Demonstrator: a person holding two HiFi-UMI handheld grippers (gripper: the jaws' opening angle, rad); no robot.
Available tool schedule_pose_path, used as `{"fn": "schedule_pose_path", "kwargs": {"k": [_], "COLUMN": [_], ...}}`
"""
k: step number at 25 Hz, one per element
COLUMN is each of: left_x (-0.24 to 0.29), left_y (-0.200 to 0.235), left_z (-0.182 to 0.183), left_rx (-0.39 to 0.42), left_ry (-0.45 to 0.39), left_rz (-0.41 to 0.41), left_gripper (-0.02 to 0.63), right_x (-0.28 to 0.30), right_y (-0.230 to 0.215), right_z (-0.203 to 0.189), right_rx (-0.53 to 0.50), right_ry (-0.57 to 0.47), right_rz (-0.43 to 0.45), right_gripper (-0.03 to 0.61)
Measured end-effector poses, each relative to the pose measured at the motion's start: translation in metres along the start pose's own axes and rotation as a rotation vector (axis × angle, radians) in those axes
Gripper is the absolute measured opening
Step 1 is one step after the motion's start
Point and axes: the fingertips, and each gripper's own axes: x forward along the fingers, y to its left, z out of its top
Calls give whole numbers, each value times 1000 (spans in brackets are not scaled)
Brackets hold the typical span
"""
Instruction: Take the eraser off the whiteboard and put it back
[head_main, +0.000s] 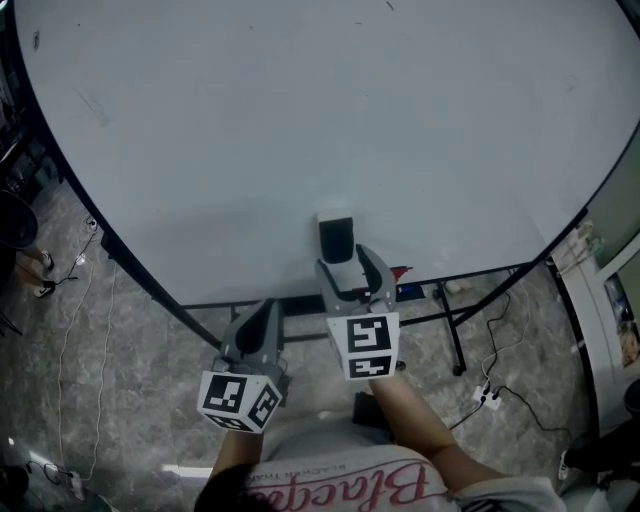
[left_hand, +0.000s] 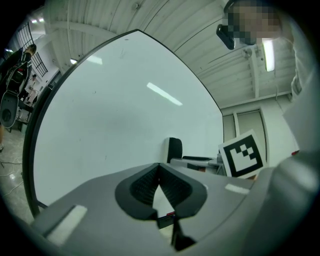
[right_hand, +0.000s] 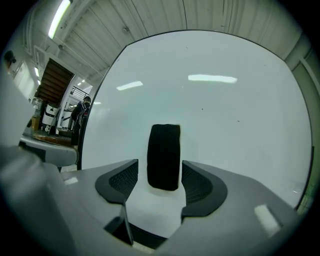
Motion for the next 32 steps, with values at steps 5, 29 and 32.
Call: {"fn": "schedule_pose_path", "kwargs": {"k": [5,29,32], "left_x": [-13,-65,-68], "left_y": [-8,-108,-115], "left_z": [-3,-21,-22], "left_rx": [-3,24,20], "left_ry": [19,58,61], "left_rz": [-31,-215,-226], "left_gripper": [-2,0,-2], "right_x": [-34,-177,-187], "right_y": [12,53,56], "right_z": [1,-38,-41], "right_rx": [13,96,90], "right_ry": [18,56,63], "right_rz": [6,53,57], "right_gripper": [140,2,1]}}
